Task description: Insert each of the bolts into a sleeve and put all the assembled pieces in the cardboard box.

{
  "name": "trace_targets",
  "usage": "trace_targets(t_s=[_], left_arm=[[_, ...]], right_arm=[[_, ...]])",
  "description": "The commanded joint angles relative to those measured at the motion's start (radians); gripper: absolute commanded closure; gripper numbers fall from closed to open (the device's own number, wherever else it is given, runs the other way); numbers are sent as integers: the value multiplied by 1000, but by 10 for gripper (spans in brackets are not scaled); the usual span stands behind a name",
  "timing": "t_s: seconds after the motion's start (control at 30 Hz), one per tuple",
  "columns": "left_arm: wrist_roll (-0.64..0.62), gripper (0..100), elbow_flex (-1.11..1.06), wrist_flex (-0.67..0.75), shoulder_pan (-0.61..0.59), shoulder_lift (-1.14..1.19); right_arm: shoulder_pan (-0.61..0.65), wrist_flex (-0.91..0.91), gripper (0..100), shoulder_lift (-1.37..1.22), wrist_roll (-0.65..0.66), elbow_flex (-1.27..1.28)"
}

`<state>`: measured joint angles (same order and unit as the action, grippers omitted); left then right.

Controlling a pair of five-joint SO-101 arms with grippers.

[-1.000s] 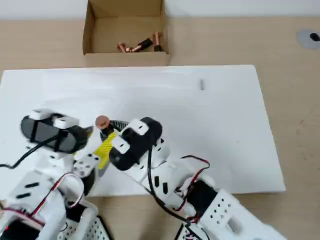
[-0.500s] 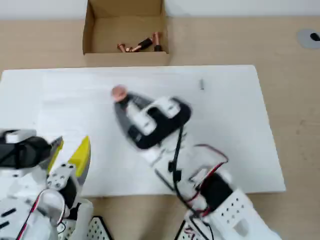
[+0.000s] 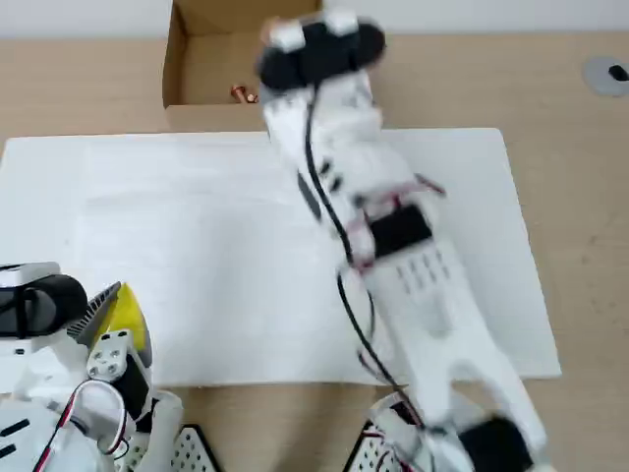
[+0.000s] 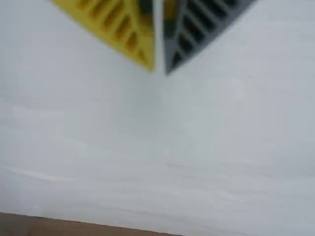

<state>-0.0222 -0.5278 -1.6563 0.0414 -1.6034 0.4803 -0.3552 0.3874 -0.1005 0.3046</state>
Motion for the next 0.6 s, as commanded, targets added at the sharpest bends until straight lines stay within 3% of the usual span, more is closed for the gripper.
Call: trace_targets(t_s=[0.0, 0.27, 0.57], left_arm=[[-5, 993, 31, 0, -12, -1], [-5, 993, 14, 5, -12, -140], [-5, 993, 9, 6, -12, -219]], right_arm=[[-58, 0, 989, -228, -11, -308], [-124, -5, 988, -791, -6, -839], [-120, -150, 988, -1339, -5, -1460]])
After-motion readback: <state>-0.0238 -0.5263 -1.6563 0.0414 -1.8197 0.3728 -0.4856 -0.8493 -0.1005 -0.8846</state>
